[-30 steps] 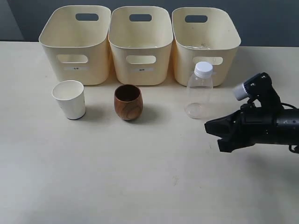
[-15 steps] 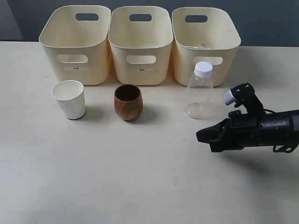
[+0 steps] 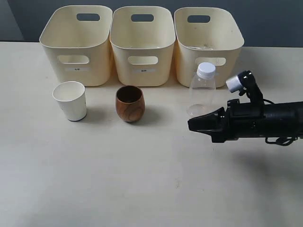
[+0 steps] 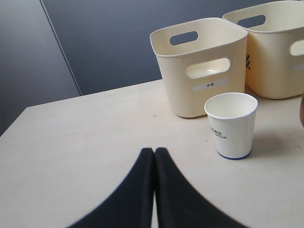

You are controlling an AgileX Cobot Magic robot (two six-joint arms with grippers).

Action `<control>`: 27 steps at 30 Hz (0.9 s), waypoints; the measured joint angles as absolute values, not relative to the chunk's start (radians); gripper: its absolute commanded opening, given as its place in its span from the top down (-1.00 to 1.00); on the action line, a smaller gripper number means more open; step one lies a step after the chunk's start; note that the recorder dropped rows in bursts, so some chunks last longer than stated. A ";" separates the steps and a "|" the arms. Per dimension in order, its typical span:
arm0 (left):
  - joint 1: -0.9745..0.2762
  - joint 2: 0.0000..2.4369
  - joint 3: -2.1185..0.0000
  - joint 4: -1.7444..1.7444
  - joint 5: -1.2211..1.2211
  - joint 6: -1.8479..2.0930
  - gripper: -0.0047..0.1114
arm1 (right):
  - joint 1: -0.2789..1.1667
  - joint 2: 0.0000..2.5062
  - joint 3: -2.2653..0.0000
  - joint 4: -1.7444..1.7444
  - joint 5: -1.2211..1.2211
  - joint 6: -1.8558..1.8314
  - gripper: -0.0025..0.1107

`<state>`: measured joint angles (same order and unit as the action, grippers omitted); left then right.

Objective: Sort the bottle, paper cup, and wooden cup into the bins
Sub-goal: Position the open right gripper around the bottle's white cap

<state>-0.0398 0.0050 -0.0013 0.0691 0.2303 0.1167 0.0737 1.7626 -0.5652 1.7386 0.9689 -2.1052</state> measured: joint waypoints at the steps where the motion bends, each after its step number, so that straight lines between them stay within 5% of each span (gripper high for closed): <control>1: -0.040 0.005 -0.001 0.069 0.230 0.117 0.92 | 0.074 1.757 -0.570 1.739 0.959 -2.105 0.97; 27: -0.040 0.005 -0.001 0.069 0.230 0.117 0.92 | 0.074 1.481 -0.590 1.739 0.586 -2.088 0.97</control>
